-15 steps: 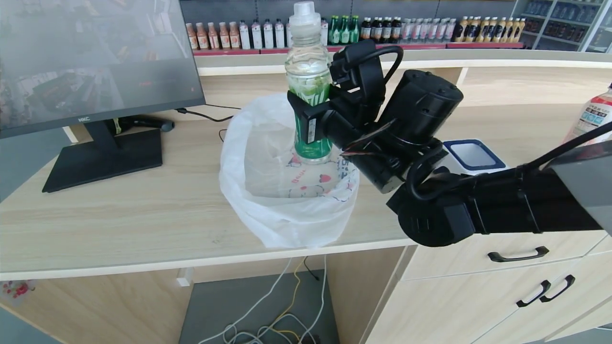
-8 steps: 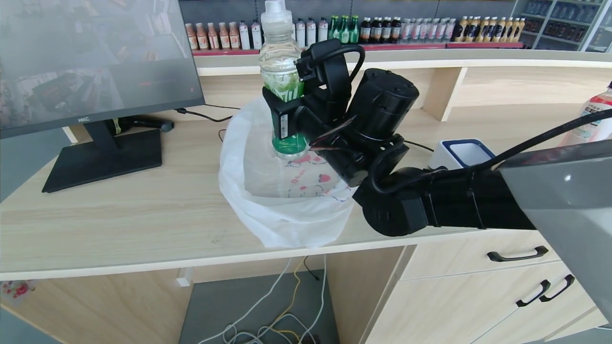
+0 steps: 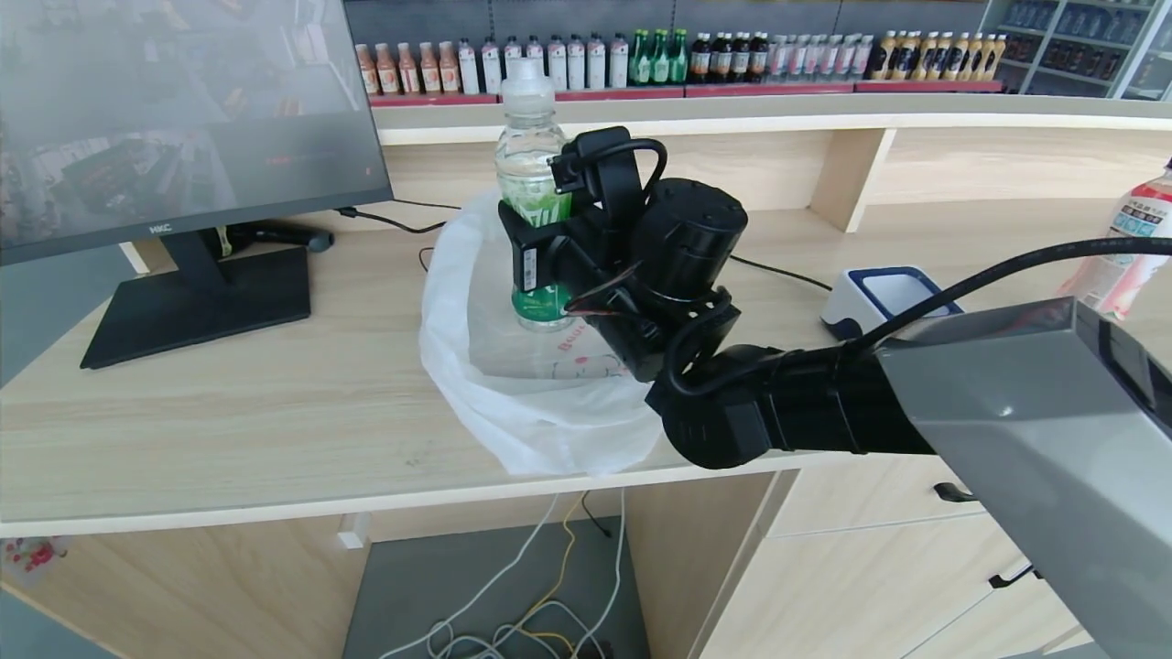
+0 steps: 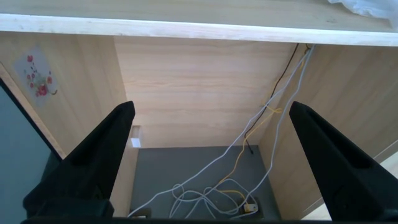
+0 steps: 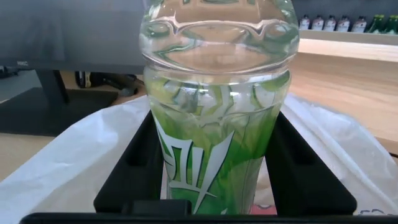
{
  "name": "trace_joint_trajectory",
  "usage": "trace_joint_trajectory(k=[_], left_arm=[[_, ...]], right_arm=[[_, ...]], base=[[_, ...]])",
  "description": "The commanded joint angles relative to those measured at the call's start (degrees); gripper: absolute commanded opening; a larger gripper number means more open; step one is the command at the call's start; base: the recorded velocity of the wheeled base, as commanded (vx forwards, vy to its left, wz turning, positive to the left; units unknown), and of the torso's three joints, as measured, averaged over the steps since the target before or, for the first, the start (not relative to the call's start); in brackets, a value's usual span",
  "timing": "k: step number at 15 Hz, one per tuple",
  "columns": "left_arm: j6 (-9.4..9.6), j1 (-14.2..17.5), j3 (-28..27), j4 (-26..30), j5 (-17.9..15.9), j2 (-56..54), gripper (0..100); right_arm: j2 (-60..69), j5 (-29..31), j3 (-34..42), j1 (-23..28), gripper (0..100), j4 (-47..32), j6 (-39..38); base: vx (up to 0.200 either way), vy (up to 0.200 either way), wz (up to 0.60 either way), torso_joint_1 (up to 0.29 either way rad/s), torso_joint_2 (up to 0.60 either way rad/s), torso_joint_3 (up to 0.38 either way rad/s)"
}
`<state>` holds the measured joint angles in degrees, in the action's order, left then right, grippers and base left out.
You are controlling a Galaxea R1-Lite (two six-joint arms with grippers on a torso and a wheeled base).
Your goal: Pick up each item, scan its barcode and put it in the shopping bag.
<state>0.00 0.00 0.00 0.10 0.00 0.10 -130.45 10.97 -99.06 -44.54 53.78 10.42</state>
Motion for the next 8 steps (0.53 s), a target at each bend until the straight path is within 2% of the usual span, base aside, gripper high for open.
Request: trace_joint_trajectory(k=[1,8], left_arm=[[0.00,0.00,0.00,-0.01,0.00,-0.01,100],[0.00,0.00,0.00,-0.01,0.00,-0.01,100]], right_arm=[[-0.07,-0.07,0.18,-0.02,0,0.00,0.04],[-0.77,0.01,0.54,-0.02,0,0.00,-1.37]], base=[[0.000,0.000,0.00,0.000,0.00,0.000],[0.000,0.000,0.00,0.000,0.00,0.000]])
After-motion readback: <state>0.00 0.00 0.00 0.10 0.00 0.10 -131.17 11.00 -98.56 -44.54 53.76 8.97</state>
